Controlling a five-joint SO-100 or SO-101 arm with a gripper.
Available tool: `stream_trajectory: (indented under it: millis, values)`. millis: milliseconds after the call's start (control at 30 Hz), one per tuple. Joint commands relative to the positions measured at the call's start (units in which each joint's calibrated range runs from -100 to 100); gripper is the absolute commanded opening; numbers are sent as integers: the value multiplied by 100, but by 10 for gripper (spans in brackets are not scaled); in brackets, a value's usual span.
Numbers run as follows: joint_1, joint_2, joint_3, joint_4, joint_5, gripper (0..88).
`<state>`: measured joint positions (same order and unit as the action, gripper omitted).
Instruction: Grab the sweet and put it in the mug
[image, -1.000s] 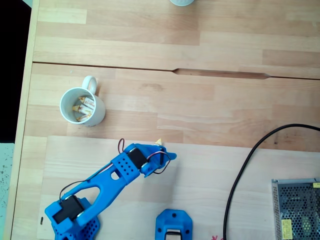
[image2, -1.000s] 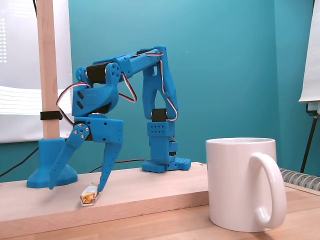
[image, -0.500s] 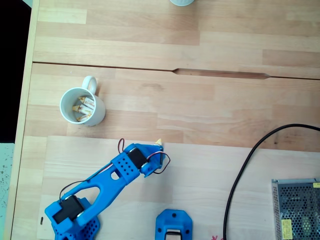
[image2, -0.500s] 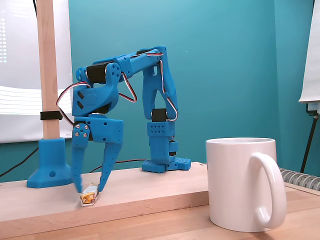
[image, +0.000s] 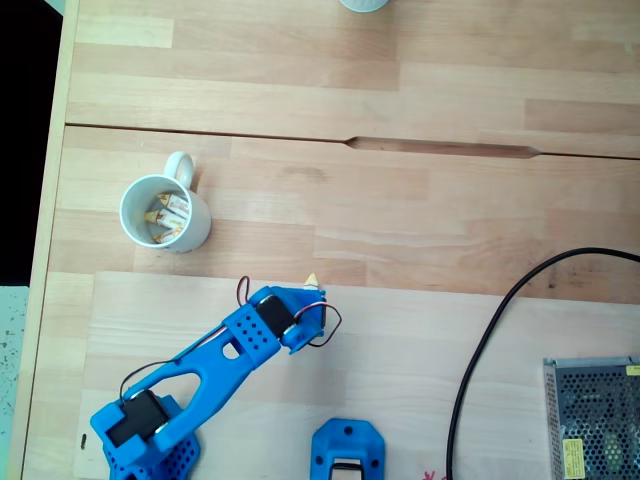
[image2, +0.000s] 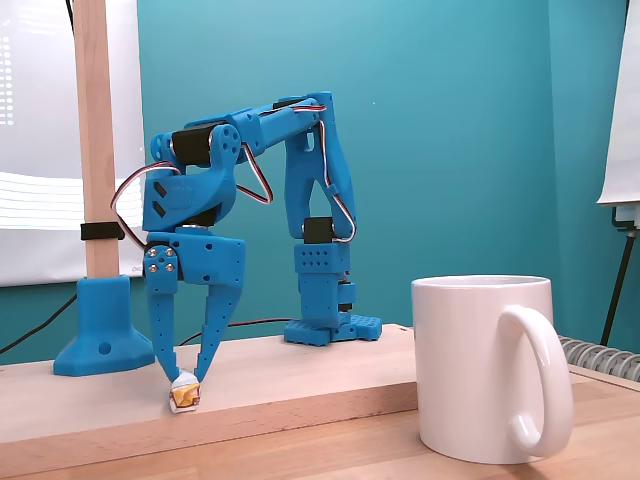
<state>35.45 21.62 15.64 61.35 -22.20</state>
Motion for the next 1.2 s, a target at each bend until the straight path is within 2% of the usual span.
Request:
stream_trajectory:
  millis: [0,100,300,433,800,1167]
  values:
    - [21,-10,-244,-38,20,35]
    - [21,-10,-199,-38,24,77]
    - [28,-10,-191,10,98,256]
    - [28,-10,-191,42,107,337]
    - [6,171,-235,50,142,298]
    - [21,265,-351,67,142,296]
